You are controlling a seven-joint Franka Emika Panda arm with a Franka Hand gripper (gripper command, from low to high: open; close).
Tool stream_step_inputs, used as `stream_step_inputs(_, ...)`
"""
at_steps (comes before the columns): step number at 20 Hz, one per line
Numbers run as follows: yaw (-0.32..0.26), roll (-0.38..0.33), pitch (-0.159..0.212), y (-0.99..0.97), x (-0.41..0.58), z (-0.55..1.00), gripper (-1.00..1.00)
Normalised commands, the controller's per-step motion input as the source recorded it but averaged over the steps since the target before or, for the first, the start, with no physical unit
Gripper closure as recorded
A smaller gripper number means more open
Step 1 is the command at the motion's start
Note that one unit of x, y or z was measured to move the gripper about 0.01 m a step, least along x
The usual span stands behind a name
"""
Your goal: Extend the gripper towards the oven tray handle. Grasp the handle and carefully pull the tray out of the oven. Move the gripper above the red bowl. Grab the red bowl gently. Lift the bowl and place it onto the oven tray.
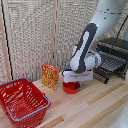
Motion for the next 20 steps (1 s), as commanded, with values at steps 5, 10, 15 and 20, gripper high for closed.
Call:
stream_step_inputs(5, -0.108, 0.006, 0.015, -0.03, 0.156, 0.45, 1.00)
stream_step_inputs(10, -0.081, 0.000, 0.025, 0.00, 0.317, 0.68, 1.00)
stream_step_inputs(15, -0.084, -0.004, 0.036, 0.00, 0.475, 0.75, 1.00)
stream_step_inputs(20, -0.159, -0.018, 0.081, -0.01, 0.543, 0.75, 1.00)
